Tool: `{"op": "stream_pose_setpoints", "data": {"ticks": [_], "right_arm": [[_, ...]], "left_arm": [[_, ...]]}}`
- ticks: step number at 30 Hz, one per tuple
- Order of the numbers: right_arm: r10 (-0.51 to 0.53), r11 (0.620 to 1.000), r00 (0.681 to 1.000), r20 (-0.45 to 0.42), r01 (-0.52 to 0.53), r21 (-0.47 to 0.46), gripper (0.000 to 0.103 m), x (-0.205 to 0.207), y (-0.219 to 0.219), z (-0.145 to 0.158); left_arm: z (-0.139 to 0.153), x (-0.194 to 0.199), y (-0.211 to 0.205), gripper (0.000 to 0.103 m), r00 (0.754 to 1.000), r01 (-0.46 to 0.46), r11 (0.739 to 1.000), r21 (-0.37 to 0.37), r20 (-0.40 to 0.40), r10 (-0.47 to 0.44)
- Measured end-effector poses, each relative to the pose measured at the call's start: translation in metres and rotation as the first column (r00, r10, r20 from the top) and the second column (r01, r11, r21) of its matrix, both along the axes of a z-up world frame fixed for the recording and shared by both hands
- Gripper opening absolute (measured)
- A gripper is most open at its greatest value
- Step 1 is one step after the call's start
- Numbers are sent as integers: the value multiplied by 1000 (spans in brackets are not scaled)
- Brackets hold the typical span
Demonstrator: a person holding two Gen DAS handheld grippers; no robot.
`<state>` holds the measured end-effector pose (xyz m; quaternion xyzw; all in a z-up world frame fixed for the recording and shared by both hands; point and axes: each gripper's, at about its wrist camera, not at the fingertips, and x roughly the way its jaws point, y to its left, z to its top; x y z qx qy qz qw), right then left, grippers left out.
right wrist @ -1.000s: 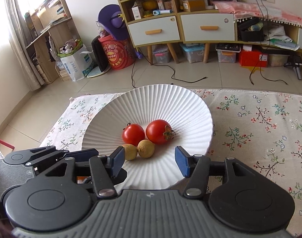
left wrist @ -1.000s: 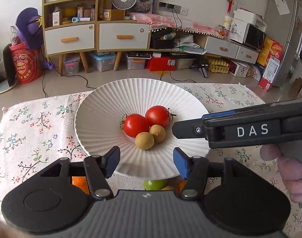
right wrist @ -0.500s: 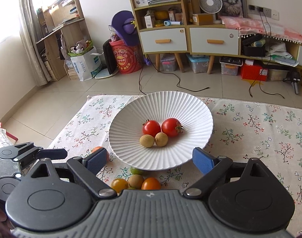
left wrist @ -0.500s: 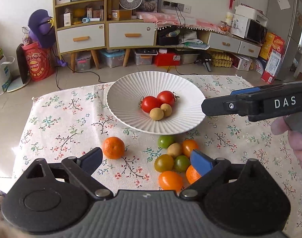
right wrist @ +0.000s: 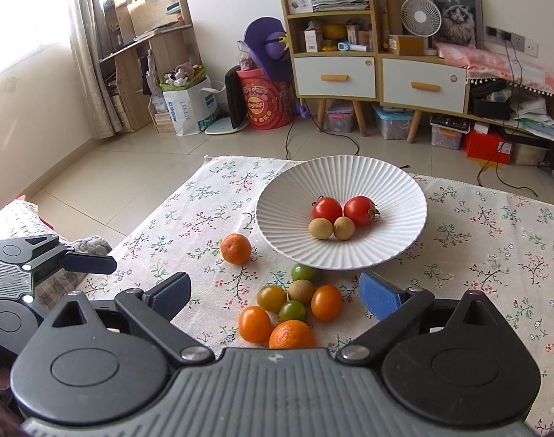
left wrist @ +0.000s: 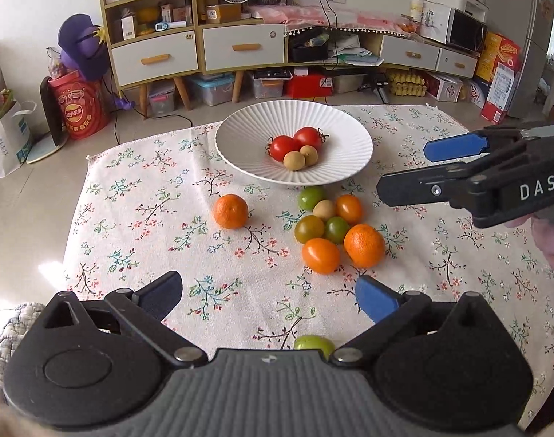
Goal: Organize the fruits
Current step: 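Withdraw the right gripper from the bowl toward the remaining fruits, then grasp the green lime with the right gripper while the left gripper grasps a brown kiwi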
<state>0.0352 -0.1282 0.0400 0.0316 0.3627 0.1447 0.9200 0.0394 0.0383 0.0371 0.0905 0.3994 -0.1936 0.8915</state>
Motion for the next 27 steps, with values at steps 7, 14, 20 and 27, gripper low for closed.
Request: {"op": "stream_pose_setpoints", "data": {"ticks": [7,14,20,27], "right_arm": [[28,1000,1000,2,-28,9,101,-15,10,-6],[125,991,992,-9,-125,-36,102,-37,37,-25],[198,975,979,-49,-202,-90,101,-49,55,-49],[251,959,963,-99,-261,-111,95,-51,68,-65]], "left_arm": [[-12,-16,27,96,998,-37,999,26,-53,38],[-22,-26,47,96,995,-57,998,39,-86,60],[-43,-26,67,92,987,-104,993,59,-120,110],[-57,-19,77,70,969,-138,990,37,-200,142]]}}
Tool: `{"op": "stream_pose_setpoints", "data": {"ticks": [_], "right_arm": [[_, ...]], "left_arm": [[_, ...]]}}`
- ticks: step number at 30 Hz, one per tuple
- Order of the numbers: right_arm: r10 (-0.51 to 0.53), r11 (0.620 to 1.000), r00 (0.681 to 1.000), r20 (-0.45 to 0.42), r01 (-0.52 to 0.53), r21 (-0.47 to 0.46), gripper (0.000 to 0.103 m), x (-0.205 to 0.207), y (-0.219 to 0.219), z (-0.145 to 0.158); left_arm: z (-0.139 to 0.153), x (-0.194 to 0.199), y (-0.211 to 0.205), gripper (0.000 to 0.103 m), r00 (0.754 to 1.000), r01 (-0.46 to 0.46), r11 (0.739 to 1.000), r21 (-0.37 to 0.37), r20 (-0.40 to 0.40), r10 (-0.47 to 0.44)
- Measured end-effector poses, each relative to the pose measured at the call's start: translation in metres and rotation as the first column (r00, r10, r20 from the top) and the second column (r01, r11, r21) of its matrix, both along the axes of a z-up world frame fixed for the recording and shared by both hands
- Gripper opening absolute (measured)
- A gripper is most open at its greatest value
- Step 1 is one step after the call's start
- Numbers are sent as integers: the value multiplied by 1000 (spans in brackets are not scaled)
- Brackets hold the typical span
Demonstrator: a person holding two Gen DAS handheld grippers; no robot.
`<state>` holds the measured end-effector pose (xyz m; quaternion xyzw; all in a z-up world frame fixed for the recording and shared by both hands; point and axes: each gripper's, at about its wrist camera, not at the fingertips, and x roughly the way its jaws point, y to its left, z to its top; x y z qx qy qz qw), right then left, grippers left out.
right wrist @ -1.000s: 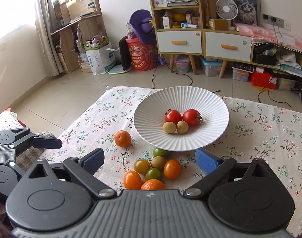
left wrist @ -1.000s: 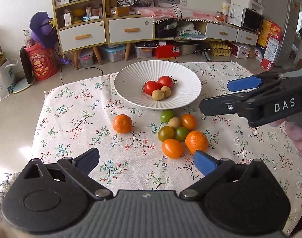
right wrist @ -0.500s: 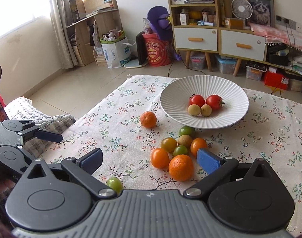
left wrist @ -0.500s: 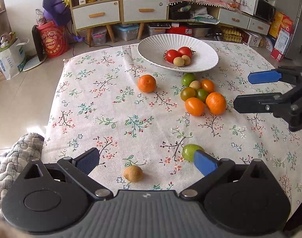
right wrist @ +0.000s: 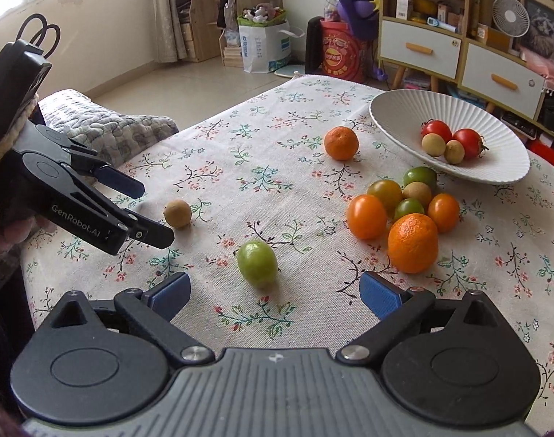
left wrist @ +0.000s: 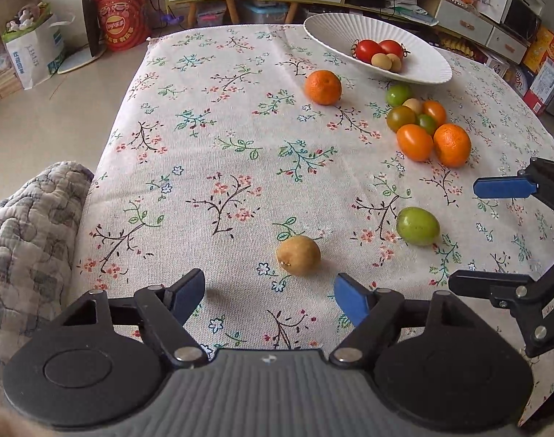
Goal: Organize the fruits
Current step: 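Grasp the green lime with the right gripper while the left gripper grasps a brown kiwi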
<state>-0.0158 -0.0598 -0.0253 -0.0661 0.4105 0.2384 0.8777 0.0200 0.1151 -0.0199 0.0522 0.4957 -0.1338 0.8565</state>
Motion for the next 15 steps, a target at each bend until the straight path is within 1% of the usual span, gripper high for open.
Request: {"op": "stream_pose_setpoints", "data": {"ticks": [1,3,4,5,6,7,12,15], "right_arm": [[1,1000,1000,-8,-1,-1,94,1,2,-2],[-1,1000,1000,-19,1,-2,88,2,5,-4],[-1,1000,1000,-24,1,-3,86,2,6,-4],[2,1000,1000,-30,-2,-4,83,2,7,-5],[6,1000,999,-34,-6,-5,79,2,7,-5],[9,1000,999,-36,-10,-6,77,1,8,-5],[17,1000,999,-47,-17,-11,62,3,11,-6],[19,1000,999,-46,-20,-14,59,5,13,-6]], "left_arm": [[-1,0,0,65,1000,5,1000,-2,-4,-5],[-1,-2,-2,62,1000,14,1000,0,0,-14],[-1,-3,-3,56,1000,22,1000,-2,5,-22],[0,-3,-3,53,999,31,999,-10,9,-31],[0,-3,-4,48,999,35,999,-16,12,-35],[0,-3,-4,43,999,38,999,-23,15,-38],[-1,-2,-5,34,999,42,999,-27,33,-41],[-1,0,-6,27,998,47,998,-43,40,-45]]}}
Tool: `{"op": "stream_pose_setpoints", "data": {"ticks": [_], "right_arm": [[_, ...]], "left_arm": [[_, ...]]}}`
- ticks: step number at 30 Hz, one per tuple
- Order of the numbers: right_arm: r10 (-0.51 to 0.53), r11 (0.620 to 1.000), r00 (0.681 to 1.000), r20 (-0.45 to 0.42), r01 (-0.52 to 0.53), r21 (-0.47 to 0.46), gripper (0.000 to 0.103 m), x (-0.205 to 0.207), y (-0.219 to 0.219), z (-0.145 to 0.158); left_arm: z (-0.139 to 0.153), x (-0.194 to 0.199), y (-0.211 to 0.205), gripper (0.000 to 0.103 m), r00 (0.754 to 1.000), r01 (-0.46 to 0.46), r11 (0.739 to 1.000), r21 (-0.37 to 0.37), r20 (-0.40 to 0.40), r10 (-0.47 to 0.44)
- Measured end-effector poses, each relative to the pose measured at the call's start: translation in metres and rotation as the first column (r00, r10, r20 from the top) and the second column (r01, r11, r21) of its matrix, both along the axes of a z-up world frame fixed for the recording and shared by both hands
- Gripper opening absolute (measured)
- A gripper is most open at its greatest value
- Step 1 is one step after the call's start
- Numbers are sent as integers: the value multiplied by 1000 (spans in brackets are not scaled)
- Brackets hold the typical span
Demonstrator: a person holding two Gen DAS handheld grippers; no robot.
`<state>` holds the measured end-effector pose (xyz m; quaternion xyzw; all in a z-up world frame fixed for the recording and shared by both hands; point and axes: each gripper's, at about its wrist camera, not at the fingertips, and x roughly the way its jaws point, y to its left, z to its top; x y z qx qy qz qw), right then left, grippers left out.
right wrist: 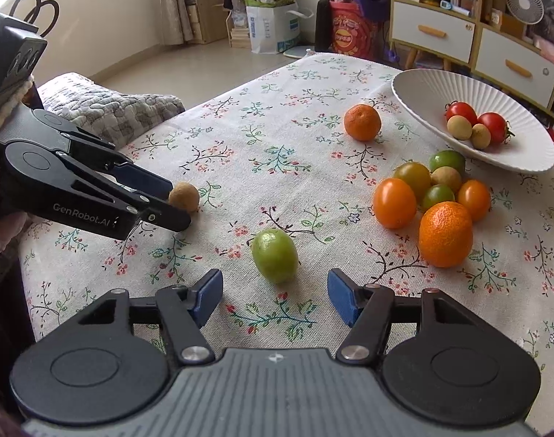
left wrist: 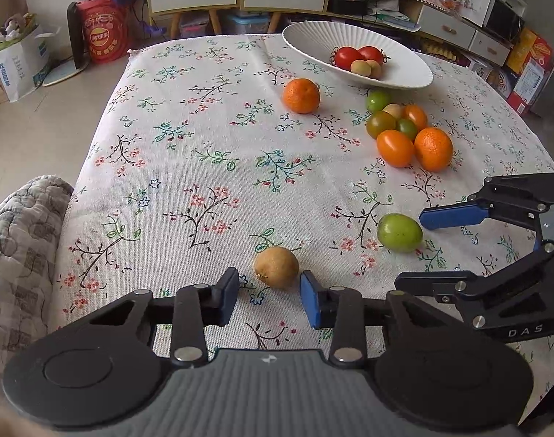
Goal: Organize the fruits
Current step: 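Grasp the green lime with the right gripper while the left gripper grasps a brown kiwi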
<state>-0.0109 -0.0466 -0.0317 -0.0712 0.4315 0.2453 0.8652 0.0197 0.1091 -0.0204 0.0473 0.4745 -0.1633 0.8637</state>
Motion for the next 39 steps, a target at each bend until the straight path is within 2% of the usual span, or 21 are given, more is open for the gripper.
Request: {"op": "stream_pose_setpoints", "data": {"ticks": [9,13,19,21,23,39], "right_arm": [[-21,1000,1000,-1,21,10,50,10,1,0],[-37,999,999,-7,37,19,46,14,0,1],[-34,998,999,-29,35,52,36,19,0,5],[-18,998,999,-33,20,53,28,19,2,4],[-14,999,999,-35,16,48,25,20,3,3],[-29,998,1000,-9,29,64,25,25,-8,22]], "left_arm": [[-1,1,-3,18,1000,5,1000,-18,22,-4],[-1,4,-3,18,1000,-5,1000,-30,24,6],[-2,7,-6,17,1000,-10,999,-51,26,11],[-2,5,-7,17,1000,-7,999,-45,30,8],[-2,4,-7,17,999,-7,999,-42,33,9],[10,3,-14,17,998,5,998,-65,69,-1]]}}
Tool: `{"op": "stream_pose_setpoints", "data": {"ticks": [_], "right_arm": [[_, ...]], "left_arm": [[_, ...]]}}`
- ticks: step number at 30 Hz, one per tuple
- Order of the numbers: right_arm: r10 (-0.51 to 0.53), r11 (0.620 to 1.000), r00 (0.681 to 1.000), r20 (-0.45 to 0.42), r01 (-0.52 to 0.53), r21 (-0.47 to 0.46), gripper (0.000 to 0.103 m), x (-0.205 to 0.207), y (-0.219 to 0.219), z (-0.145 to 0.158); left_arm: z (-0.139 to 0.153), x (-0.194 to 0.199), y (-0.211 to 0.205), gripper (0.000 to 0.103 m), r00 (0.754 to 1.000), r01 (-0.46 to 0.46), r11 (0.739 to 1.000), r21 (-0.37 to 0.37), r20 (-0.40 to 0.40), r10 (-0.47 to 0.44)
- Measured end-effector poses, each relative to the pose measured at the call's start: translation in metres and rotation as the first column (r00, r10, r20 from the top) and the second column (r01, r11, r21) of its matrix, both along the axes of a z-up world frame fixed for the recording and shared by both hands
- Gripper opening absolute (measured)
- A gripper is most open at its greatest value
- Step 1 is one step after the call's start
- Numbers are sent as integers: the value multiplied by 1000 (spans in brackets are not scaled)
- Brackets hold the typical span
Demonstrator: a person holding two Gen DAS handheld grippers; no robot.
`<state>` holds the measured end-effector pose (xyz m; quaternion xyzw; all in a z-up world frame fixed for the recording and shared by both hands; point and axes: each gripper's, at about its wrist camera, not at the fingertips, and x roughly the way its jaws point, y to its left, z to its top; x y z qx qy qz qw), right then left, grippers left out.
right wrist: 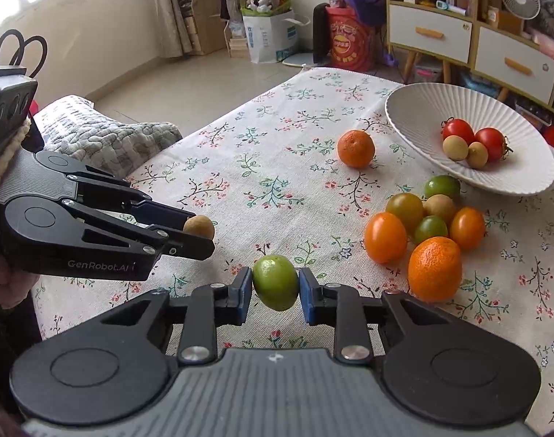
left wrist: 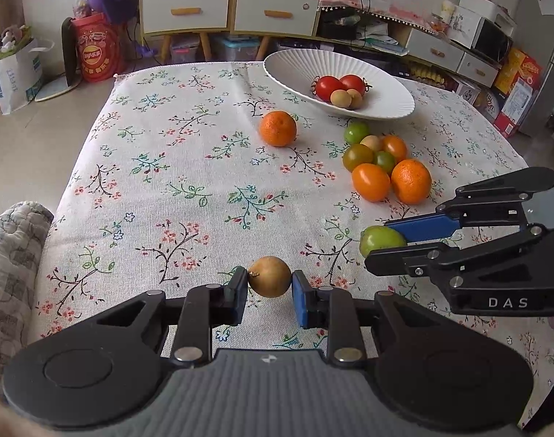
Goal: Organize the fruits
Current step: 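Grasp the green lime with the right gripper while the left gripper grasps a brown kiwi, then carry the lime and kiwi into the white bowl and open both grippers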
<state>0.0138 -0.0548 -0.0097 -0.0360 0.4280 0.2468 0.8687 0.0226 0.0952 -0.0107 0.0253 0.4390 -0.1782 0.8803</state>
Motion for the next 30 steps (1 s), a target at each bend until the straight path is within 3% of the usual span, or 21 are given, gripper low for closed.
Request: {"op": "stream_pose_setpoints", "data": {"ticks": [6,17,30], "right_arm": [[-57,998,998,14,57,14,25,8,-12,9],[-164,985,983,86,159,67,25,26,-42,33],[-359,928,928,100,343,146,25,60,-97,51]], "left_arm": [[6,3,-5,17,1000,7,1000,-10,15,-7],[26,28,-33,17,993,15,1000,-3,117,-15],[35,58,-87,17,986,63,997,-41,155,-56]]}}
